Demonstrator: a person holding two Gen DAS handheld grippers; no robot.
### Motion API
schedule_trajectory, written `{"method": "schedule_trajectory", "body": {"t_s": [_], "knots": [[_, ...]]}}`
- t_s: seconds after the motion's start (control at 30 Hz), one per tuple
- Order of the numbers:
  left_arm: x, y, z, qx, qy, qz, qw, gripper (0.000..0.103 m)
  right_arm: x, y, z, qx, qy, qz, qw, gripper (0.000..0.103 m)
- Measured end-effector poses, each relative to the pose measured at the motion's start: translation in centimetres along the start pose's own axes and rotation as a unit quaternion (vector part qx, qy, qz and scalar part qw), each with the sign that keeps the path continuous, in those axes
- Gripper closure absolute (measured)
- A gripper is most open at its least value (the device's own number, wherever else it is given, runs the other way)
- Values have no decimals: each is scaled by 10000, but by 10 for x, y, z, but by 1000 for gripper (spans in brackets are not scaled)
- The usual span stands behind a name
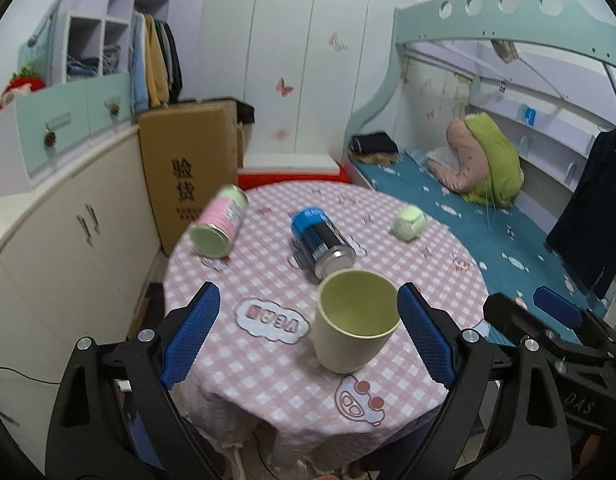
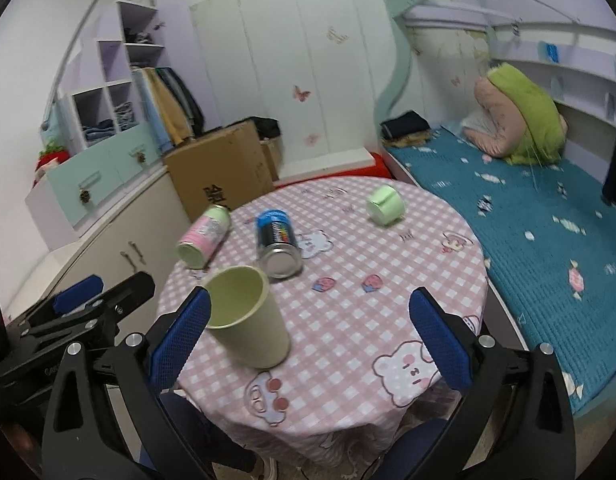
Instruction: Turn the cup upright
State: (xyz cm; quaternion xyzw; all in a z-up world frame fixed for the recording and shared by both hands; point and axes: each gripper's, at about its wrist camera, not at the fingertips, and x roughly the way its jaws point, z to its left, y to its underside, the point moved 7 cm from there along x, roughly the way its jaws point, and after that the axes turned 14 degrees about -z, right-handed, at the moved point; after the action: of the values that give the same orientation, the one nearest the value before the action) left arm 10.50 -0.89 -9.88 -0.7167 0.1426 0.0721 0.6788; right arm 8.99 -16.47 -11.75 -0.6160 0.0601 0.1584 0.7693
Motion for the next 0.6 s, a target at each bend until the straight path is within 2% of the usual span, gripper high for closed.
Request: {"method": "schedule_trajectory", "body": {"t_s": [0.4,0.6], "knots": [[-69,-27,8,376,-266,-985,9941,12,-57,-21,40,-467,-139,-628,9968,7],[-91,-32,9,405,-303,-1283,9904,12,-78,-25,49,-643,-157,-904,9937,7]]}}
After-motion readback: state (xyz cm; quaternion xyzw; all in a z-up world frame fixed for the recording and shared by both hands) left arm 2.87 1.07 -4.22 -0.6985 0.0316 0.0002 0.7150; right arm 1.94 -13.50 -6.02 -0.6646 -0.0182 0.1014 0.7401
